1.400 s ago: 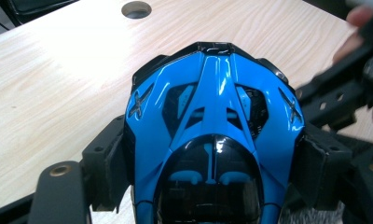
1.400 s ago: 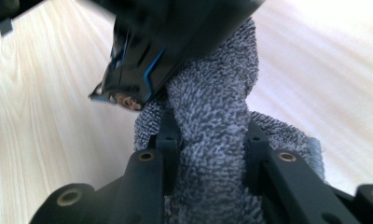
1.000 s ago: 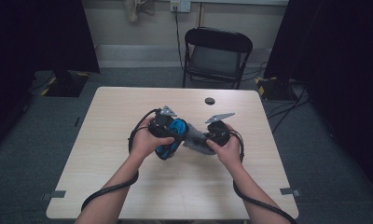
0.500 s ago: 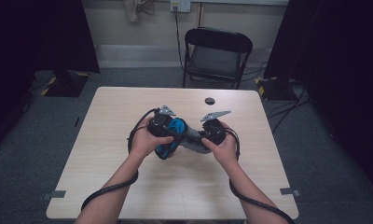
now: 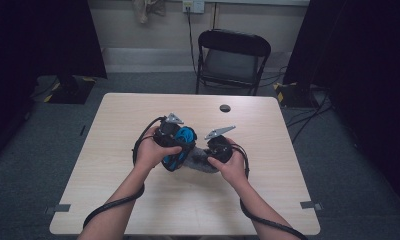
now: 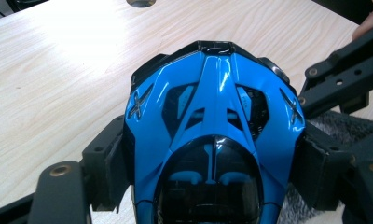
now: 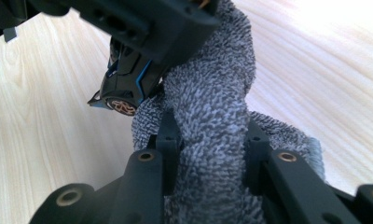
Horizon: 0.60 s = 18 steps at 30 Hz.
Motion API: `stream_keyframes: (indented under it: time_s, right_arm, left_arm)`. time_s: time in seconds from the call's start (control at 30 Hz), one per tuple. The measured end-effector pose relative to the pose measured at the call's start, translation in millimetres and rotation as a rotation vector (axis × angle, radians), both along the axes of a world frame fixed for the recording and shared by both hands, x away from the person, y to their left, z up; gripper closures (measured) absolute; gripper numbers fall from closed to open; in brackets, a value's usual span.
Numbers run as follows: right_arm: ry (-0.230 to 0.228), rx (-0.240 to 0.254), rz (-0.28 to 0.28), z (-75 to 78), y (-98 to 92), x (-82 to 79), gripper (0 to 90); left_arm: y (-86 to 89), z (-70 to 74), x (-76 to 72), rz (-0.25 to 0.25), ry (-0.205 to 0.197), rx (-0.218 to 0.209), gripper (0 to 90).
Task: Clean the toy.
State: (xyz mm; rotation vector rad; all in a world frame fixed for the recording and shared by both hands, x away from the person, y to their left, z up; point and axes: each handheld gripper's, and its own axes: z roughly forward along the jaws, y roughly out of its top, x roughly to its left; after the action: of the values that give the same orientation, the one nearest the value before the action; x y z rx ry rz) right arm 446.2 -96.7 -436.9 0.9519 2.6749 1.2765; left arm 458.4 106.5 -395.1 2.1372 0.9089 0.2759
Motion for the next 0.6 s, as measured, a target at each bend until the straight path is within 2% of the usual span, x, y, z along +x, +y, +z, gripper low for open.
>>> stream_keyframes:
  time_s: [0.3, 0.47, 0.6]
  right_arm:
    - [-0.012, -0.018, 0.026, -1.7, 7.7, -5.0, 68.2]
    - [0.006, -0.056, 0.046, -10.0, 9.3, -5.9, 68.2]
    - [0.019, -0.067, 0.049, -15.1, 7.0, -5.0, 68.1]
  left_arm:
    - [1.3, -5.1, 1.4, 0.014, 0.011, -0.006, 24.5]
    - [0.5, -3.1, 0.0, 0.012, 0.005, -0.020, 24.5]
    - [2.0, 0.6, -0.1, 0.020, -0.003, -0.026, 24.5]
